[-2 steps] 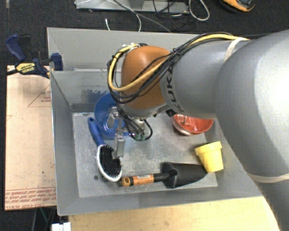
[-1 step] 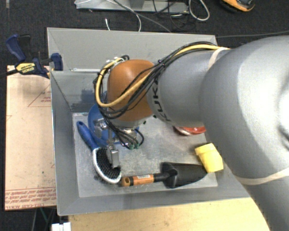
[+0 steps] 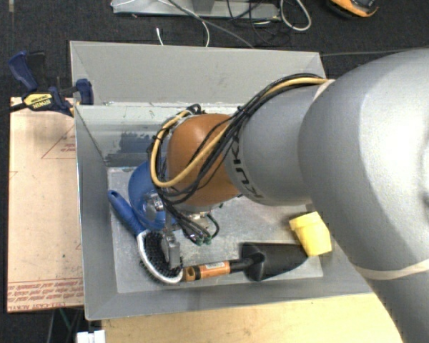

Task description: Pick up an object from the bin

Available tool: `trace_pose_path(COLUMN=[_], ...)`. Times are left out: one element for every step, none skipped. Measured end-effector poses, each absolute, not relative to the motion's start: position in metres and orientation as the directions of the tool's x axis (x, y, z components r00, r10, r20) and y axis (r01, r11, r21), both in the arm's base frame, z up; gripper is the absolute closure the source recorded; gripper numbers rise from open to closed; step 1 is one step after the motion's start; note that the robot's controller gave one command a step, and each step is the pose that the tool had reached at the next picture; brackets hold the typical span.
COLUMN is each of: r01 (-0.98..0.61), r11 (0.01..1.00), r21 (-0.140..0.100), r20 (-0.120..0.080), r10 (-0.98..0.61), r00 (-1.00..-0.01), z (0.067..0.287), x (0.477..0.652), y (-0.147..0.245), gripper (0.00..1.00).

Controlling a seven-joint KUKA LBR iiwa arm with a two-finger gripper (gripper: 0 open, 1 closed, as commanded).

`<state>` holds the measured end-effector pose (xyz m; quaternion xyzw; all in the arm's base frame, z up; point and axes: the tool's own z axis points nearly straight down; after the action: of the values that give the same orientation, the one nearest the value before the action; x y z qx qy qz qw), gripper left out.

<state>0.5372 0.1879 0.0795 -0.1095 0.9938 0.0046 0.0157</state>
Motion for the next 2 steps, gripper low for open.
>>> trace_pose_path(r01=[-0.263, -0.263], r11=[0.965, 0.965], r21=[0.01, 0.011], r20=[0.024, 0.023], r10=[-0.263, -0.263], r00=[-0.965, -0.965], z=[0.0712, 0.0714], x=[0.6327, 0.6329], y=[0.1645, 0.1646], gripper=[1.0, 1.0])
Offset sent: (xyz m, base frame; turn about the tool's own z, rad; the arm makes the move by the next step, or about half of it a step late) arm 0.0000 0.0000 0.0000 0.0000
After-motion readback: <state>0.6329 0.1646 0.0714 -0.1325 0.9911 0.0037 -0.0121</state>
